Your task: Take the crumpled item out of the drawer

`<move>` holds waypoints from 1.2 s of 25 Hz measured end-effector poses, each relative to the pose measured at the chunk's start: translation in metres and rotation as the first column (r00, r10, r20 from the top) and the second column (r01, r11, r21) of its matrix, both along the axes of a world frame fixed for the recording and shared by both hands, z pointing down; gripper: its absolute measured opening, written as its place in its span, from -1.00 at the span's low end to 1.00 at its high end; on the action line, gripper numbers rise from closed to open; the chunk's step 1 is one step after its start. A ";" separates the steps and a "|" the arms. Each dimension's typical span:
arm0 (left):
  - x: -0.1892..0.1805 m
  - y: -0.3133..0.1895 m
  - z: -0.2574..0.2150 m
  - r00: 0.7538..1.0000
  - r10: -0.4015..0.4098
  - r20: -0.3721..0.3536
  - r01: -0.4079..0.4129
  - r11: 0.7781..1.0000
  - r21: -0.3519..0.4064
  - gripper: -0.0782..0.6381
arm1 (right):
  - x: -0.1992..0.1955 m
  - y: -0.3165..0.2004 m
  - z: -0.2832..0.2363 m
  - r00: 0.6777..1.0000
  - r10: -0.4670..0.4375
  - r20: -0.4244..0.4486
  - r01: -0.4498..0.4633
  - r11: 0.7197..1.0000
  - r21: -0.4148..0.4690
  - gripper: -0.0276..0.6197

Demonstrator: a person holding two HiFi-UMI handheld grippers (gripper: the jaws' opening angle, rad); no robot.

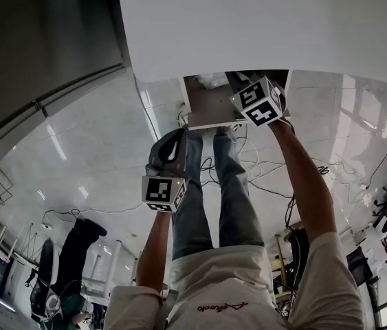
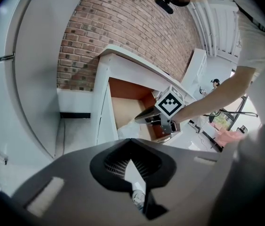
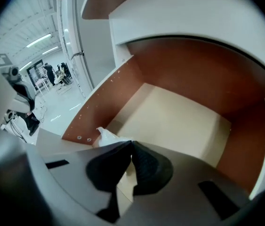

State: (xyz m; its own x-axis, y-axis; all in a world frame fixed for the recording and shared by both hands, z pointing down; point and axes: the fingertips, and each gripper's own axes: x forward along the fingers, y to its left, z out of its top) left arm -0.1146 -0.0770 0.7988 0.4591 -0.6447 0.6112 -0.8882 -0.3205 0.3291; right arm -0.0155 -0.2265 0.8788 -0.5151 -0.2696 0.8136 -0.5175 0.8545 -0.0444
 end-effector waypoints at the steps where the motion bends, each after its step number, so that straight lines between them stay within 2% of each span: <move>1: 0.001 0.000 0.000 1.000 0.001 -0.001 -0.001 1.000 0.001 -0.76 | 0.001 -0.001 -0.007 1.000 0.006 0.010 -0.006 1.000 0.018 -0.87; 10: 0.005 -0.001 -0.004 1.000 0.008 -0.002 -0.007 1.000 0.010 -0.76 | 0.014 0.004 -0.062 0.990 0.078 0.115 -0.096 0.983 0.158 -0.87; 17: 0.004 0.002 -0.007 1.000 0.010 0.004 -0.010 1.000 0.015 -0.76 | 0.033 0.032 -0.098 0.965 0.170 0.202 -0.214 0.951 0.221 -0.87; 24: 0.004 -0.004 -0.020 1.000 0.018 0.007 -0.018 0.999 0.042 -0.76 | 0.056 0.051 -0.132 0.905 0.303 0.298 -0.378 0.894 0.241 -0.87; 30: 0.004 -0.005 -0.027 1.000 0.014 0.009 -0.015 0.998 0.059 -0.76 | 0.076 0.077 -0.143 0.865 0.375 0.335 -0.461 0.857 0.229 -0.87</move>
